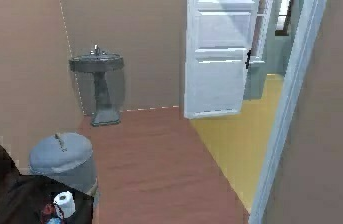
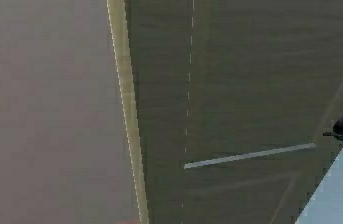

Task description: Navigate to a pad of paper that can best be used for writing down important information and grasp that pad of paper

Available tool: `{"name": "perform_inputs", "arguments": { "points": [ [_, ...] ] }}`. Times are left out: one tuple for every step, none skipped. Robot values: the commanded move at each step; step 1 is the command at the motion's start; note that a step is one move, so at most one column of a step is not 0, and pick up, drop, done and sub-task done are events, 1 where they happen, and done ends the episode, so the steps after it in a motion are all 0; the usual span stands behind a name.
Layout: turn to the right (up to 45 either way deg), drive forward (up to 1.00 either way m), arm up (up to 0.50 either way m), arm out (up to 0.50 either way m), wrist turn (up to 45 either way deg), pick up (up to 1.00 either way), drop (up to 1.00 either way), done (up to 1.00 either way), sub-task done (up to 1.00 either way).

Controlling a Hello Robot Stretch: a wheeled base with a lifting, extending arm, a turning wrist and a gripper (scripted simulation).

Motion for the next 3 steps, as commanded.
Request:
{"name": "perform_inputs", "arguments": {
  "points": [
    [0.0,1.00,0.00,0.00,0.0,0.00,0.00,0.00,0.00],
    [9.0,0.00,0.00,0.00,0.0,0.00,0.00,0.00,0.00],
    [0.0,0.25,0.00,0.00,0.0,0.00,0.00,0.00,0.00]
  ]
}}
